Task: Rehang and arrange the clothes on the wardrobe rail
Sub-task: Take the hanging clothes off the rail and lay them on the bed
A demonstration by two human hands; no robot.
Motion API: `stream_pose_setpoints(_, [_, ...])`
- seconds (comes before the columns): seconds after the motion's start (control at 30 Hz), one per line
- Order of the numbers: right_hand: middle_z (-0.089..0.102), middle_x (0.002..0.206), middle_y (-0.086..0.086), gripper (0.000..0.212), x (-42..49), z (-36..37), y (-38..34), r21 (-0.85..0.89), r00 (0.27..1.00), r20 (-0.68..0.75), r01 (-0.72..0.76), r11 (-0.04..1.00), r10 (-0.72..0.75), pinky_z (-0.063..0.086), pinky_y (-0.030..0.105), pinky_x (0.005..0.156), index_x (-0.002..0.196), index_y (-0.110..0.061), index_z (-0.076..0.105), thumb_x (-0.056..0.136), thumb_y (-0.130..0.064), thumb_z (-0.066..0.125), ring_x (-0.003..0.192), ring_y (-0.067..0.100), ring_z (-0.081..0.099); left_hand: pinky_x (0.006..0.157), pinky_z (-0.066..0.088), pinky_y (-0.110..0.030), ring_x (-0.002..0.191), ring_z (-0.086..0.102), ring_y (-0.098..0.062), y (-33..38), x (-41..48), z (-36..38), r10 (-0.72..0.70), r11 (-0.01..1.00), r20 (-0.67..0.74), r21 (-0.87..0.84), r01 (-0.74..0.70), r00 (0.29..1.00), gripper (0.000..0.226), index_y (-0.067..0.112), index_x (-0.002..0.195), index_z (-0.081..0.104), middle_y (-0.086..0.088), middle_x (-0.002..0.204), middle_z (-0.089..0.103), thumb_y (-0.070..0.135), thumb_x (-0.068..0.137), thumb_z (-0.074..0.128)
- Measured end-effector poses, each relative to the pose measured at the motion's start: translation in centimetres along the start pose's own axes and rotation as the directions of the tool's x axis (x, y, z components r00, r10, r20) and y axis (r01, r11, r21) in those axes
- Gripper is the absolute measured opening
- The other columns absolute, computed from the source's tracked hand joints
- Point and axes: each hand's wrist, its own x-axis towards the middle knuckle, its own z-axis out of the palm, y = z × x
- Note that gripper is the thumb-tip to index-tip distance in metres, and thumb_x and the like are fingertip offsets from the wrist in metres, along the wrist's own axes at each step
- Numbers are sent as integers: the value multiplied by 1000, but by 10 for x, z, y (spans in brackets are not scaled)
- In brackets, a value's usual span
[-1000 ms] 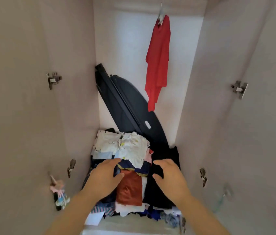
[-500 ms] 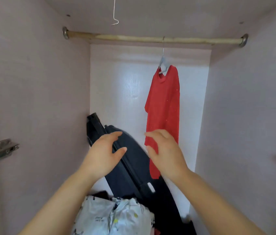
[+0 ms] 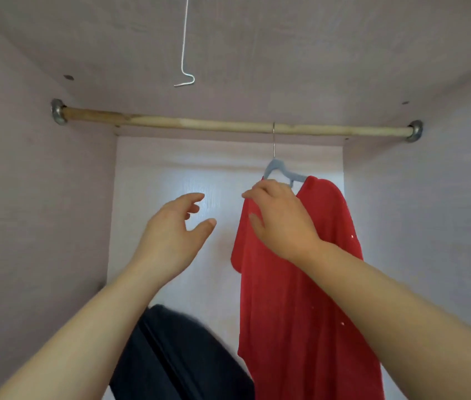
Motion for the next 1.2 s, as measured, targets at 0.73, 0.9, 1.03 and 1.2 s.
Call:
stream_pose_setpoints(0.73, [65,113,11,43,107,45,108,155,955,-267,-89,984,128,37,31,79,132,-19,52,90,-20,58,105,30,55,90,27,-15,117,48,-20,-44,75,18,208,950,-225,278,-142,952,46,16,128,51,-5,124,56,27,85,61])
stream_pose_setpoints(0.9, [68,100,4,43,87,76,58,389,951,-304,77,918,49,38,24,76,125,-26,58,84,-21,66,89,17,58,97,39,-39,112,52,-26,-53,51,0,247,868,-237,486,-106,940,56,18,128,50,-5,120,58,47,81,43])
stream_pose_setpoints(1.03, [61,78,-4,42,24,119,7,581,974,-229,139,802,-3,37,22,66,121,-35,60,80,-27,68,74,7,50,84,49,-41,91,63,-22,-85,-26,-8,197,804,-167,591,-62,966,41,31,121,54,5,104,66,45,84,42])
stream_pose_setpoints(1.2, [57,72,-9,50,-84,175,-70,742,990,-55,130,658,-133,40,19,63,125,-42,47,76,-39,59,73,7,52,73,49,-32,84,62,-3,-122,-165,-18,-4,790,-248,593,156,969,31,38,113,53,18,96,66,40,83,48])
